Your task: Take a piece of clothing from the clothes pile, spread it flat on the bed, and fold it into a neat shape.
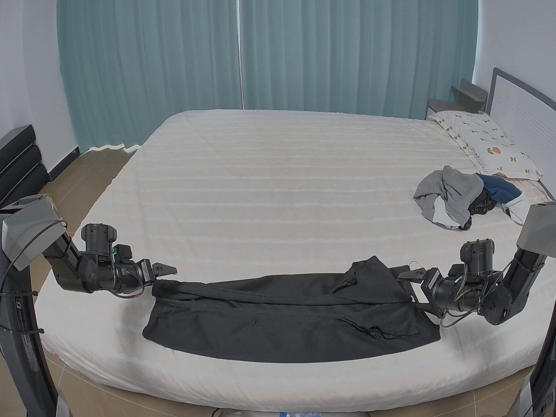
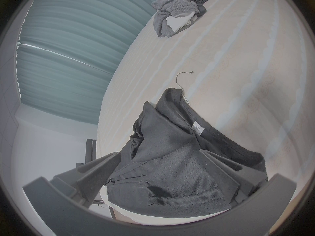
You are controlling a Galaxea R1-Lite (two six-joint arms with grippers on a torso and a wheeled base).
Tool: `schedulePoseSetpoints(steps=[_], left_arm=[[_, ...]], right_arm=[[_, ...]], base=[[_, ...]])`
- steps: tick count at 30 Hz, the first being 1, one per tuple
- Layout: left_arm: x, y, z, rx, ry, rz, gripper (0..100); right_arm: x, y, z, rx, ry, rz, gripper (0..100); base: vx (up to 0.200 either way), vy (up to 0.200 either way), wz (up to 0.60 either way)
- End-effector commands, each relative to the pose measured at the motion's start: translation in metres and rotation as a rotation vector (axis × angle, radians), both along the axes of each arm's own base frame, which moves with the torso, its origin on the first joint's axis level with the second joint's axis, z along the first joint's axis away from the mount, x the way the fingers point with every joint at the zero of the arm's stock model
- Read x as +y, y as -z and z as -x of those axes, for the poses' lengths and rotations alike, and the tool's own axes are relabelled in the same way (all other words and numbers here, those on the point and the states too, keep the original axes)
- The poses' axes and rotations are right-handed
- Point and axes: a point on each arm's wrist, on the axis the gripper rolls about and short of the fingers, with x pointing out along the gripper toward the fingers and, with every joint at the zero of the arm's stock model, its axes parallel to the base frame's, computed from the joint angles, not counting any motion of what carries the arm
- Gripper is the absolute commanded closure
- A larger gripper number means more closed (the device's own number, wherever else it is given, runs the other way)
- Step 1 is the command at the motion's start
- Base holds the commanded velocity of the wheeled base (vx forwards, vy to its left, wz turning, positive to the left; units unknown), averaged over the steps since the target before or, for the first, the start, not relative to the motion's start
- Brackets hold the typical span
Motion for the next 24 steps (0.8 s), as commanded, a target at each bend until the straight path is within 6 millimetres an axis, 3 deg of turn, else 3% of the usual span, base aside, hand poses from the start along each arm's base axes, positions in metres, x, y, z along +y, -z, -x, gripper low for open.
schedulePoseSetpoints(steps=[1, 8, 9, 17, 24], left_arm=[[-0.002, 0.003, 0.0, -0.001, 0.007, 0.0, 0], [-0.01, 0.001, 0.006, 0.002, 0.024, -0.003, 0], [-0.011, 0.001, 0.008, 0.006, 0.025, -0.004, 100], [-0.01, -0.001, 0.014, 0.001, 0.035, -0.044, 100], [-0.009, -0.016, 0.021, -0.029, 0.017, -0.067, 100]], right_arm=[[0.001, 0.005, -0.001, 0.013, -0.003, 0.002, 0], [0.001, 0.004, -0.001, 0.01, -0.003, 0.002, 0], [0.001, 0.004, -0.001, 0.008, -0.003, 0.002, 0], [0.0, -0.002, 0.001, -0.006, 0.0, 0.001, 0], [0.001, -0.009, 0.003, -0.019, -0.002, -0.001, 0]], base=[[0.0, 0.0, 0.0], [0.0, 0.0, 0.0], [0.0, 0.0, 0.0], [0.0, 0.0, 0.0], [0.0, 0.0, 0.0]])
